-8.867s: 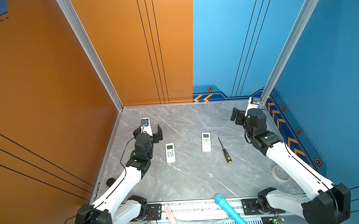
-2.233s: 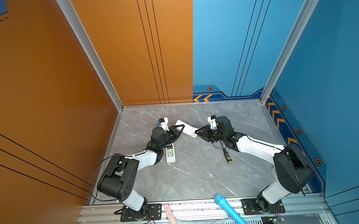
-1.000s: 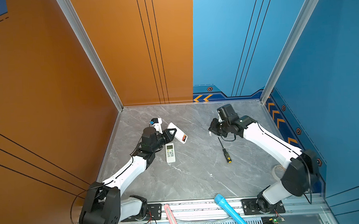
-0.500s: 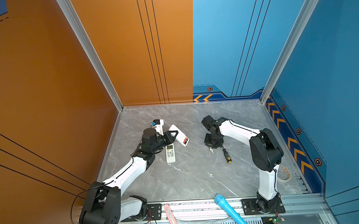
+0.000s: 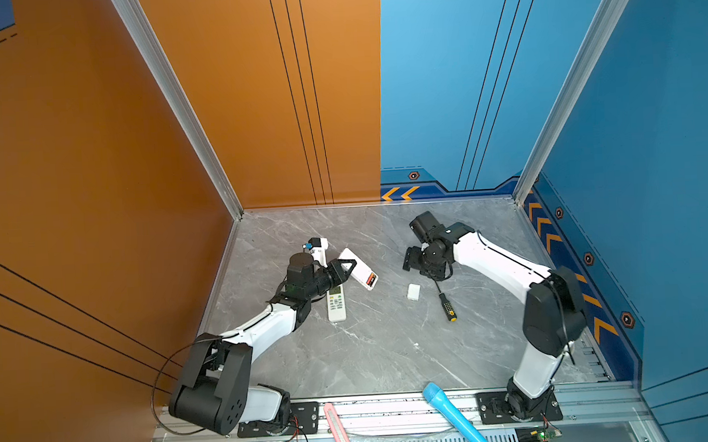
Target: Unload the batteries from the remote control
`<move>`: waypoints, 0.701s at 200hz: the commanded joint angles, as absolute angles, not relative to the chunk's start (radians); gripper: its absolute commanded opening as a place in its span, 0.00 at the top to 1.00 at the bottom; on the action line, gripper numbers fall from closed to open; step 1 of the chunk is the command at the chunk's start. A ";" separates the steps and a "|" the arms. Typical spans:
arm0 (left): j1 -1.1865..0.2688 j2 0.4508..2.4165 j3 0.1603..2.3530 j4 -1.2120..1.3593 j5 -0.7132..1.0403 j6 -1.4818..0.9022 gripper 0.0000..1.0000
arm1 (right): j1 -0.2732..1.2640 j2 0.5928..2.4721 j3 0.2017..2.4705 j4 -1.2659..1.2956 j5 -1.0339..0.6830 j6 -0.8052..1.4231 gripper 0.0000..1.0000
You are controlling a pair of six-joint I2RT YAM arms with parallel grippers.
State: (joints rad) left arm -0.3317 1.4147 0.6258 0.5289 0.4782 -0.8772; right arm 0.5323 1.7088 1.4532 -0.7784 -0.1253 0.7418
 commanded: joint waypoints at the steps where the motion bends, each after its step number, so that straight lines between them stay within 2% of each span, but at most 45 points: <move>1: -0.391 1.495 0.664 0.571 0.487 -0.936 1.00 | 0.577 1.638 1.369 -0.626 -0.258 0.466 0.19; 7: -0.405 1.518 0.670 0.581 0.484 -0.950 1.00 | 0.596 1.626 1.345 -0.593 -0.270 0.390 0.15; 21: -0.434 1.552 0.667 0.627 0.463 -0.965 1.00 | 0.625 1.612 1.303 -0.542 -0.252 0.261 0.15; 54: -0.476 1.591 0.675 0.670 0.439 -0.977 1.00 | 0.630 1.626 1.228 -0.352 -0.391 0.201 0.15; 95: -0.501 1.610 0.649 0.736 0.427 -1.009 1.00 | 0.656 1.729 1.275 -0.379 -0.336 0.112 0.16; 140: -0.500 1.591 0.641 0.736 0.420 -1.017 1.00 | 0.662 1.757 1.254 -0.360 -0.340 0.053 0.17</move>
